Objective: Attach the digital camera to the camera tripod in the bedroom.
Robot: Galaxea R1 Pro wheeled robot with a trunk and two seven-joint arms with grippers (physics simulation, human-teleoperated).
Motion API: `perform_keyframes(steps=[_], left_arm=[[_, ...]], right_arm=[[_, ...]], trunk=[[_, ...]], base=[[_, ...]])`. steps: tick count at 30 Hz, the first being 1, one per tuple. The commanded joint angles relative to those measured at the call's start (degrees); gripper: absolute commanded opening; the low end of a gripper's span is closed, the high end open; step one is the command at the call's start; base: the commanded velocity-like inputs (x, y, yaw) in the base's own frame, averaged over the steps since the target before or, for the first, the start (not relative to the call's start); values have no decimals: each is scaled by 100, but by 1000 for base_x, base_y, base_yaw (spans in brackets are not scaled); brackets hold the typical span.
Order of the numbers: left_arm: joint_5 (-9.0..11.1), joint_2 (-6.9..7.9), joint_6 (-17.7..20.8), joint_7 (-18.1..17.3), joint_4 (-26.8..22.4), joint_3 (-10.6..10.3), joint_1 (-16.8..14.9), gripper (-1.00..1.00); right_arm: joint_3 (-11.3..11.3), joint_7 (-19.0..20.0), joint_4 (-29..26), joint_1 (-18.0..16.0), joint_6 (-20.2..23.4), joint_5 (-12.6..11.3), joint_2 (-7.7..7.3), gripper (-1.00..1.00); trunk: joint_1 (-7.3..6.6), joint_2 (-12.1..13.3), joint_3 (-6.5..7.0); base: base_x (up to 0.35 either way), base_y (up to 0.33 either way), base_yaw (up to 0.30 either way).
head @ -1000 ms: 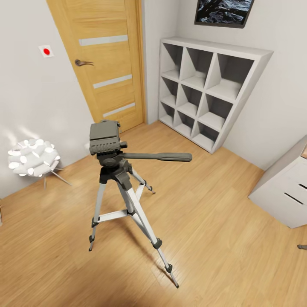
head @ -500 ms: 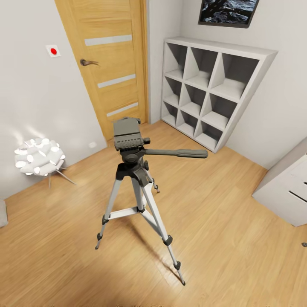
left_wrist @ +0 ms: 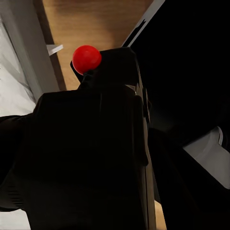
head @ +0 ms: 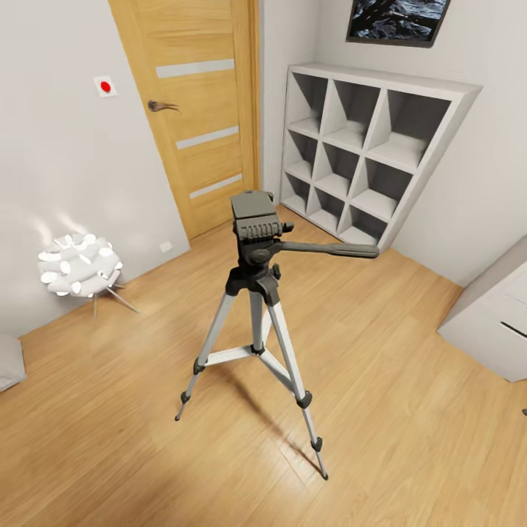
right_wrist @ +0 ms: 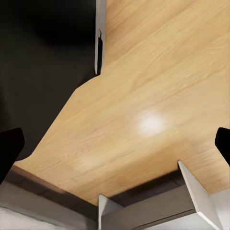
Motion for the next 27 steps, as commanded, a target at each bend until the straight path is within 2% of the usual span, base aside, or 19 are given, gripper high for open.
perform_keyframes(steps=[1,20,27], left_arm=[[-33,-1,-16,2,2,47,-2,-100],[-73,-1,-16,1,2,47,-2,-100],[-21,-1,-17,2,2,47,-2,-100]], right_arm=[[-48,22,3,-2,-15,42,0,100],[-52,26,12,-2,3,41,3,100],[-53,31,12,-2,3,41,-2,100]], trunk=[[2,-8,-7],[2,-8,-7],[2,-8,-7]], base=[[-15,19,0],[-4,3,0],[-181,0,0]])
